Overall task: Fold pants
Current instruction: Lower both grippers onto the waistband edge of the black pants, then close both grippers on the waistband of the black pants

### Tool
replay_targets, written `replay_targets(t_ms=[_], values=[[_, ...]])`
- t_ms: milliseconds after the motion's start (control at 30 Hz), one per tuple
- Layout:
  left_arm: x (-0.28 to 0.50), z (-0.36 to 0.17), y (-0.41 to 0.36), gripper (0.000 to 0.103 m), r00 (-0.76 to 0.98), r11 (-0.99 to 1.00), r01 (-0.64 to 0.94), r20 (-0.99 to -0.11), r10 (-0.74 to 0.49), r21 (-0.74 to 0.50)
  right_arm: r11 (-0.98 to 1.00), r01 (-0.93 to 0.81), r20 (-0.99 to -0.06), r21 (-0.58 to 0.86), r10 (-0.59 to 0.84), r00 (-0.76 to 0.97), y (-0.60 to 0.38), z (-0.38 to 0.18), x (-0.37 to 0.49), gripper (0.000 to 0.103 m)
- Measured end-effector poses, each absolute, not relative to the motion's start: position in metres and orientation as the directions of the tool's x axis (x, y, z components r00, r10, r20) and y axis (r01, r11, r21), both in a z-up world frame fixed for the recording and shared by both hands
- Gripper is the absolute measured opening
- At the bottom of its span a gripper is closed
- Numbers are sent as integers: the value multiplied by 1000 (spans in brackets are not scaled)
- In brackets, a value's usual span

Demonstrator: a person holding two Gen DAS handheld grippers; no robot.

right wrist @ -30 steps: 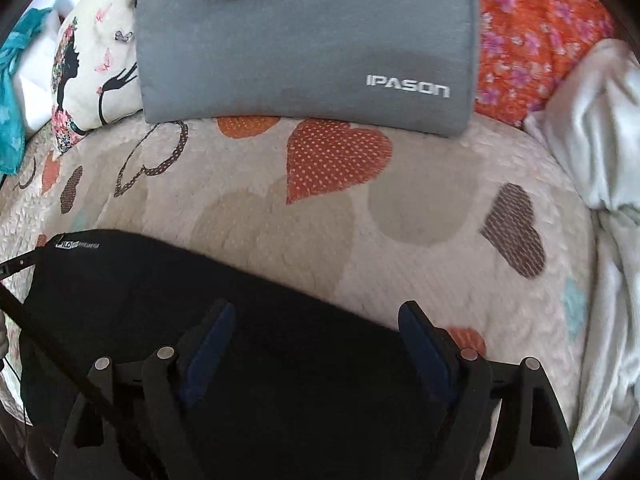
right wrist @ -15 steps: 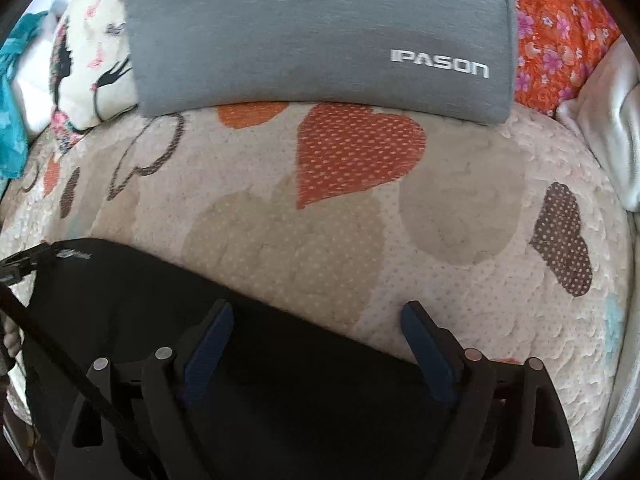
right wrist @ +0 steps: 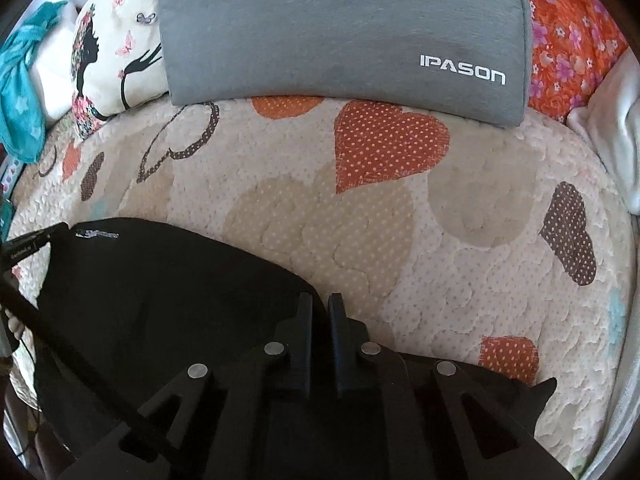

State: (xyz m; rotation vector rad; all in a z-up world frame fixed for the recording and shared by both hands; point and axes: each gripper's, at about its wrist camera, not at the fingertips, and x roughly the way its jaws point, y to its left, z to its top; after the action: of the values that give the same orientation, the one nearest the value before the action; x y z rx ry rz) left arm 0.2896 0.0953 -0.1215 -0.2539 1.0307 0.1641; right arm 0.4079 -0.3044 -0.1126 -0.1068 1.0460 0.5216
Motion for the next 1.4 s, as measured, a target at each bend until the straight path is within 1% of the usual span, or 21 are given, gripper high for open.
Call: replay_targets(t_ms=[33, 100, 133, 167, 267, 333, 367, 433, 533, 667, 800, 900, 933, 967, 1000, 1067, 1200, 1267, 1300, 1367, 1400], values=[[288, -119, 97, 10, 510, 957, -265, -860, 35, -118, 877, -454, -847, 160, 358, 393, -304, -112, 409, 14], [282, -115, 101, 12, 519, 956, -272, -853, 48, -112, 886, -435, -842, 161, 353, 407, -313, -107, 411, 26], [281, -113, 102, 14, 522, 955, -276, -851, 53, -110, 891, -423, -837, 165, 354, 417, -316, -105, 411, 39], [278, -110, 104, 17, 529, 953, -282, -847, 59, -110, 895, -411, -826, 171, 358, 436, -318, -100, 411, 48], [268, -99, 103, 24, 547, 952, -290, -833, 85, -94, 897, -401, -804, 184, 372, 464, -324, -88, 408, 51], [262, -92, 95, 27, 551, 951, -306, -823, 139, -44, 897, -402, -800, 184, 374, 469, -323, -84, 405, 54], [257, -91, 92, 30, 553, 950, -310, -818, 157, -27, 896, -405, -799, 183, 375, 470, -321, -83, 403, 57], [256, -91, 78, 35, 554, 946, -323, -805, 212, 27, 896, -408, -802, 177, 371, 468, -319, -85, 398, 57], [257, -86, 59, 37, 566, 940, -313, -769, 299, 135, 899, -407, -813, 164, 356, 461, -318, -91, 394, 57], [252, -82, 52, 39, 574, 940, -291, -754, 320, 177, 903, -398, -816, 164, 351, 460, -319, -94, 392, 57], [256, -85, 55, 43, 569, 945, -290, -766, 299, 153, 905, -390, -813, 170, 353, 463, -323, -92, 394, 59], [258, -91, 63, 45, 558, 952, -294, -794, 244, 86, 905, -389, -813, 176, 356, 460, -323, -93, 396, 60], [259, -93, 67, 47, 553, 956, -290, -806, 209, 49, 903, -390, -814, 182, 361, 456, -323, -93, 398, 61], [262, -97, 72, 52, 548, 960, -281, -822, 152, -9, 900, -392, -813, 190, 368, 450, -322, -94, 400, 61], [265, -101, 76, 53, 541, 960, -275, -833, 112, -49, 897, -395, -813, 200, 377, 444, -321, -95, 402, 62], [274, -112, 85, 54, 523, 956, -268, -851, 39, -121, 890, -403, -812, 216, 393, 433, -318, -96, 406, 64], [290, -129, 91, 54, 504, 946, -250, -862, -53, -205, 874, -413, -808, 256, 428, 405, -308, -100, 417, 65], [299, -136, 86, 68, 494, 944, -223, -863, -105, -242, 862, -427, -808, 274, 447, 384, -301, -103, 422, 66], [301, -136, 82, 71, 498, 949, -204, -860, -111, -241, 855, -437, -810, 279, 454, 372, -297, -105, 423, 66], [307, -138, 74, 84, 489, 958, -172, -864, -119, -230, 839, -462, -819, 288, 466, 335, -287, -110, 426, 67], [309, -139, 70, 85, 484, 962, -159, -867, -119, -221, 835, -474, -824, 280, 462, 327, -282, -112, 426, 71]])
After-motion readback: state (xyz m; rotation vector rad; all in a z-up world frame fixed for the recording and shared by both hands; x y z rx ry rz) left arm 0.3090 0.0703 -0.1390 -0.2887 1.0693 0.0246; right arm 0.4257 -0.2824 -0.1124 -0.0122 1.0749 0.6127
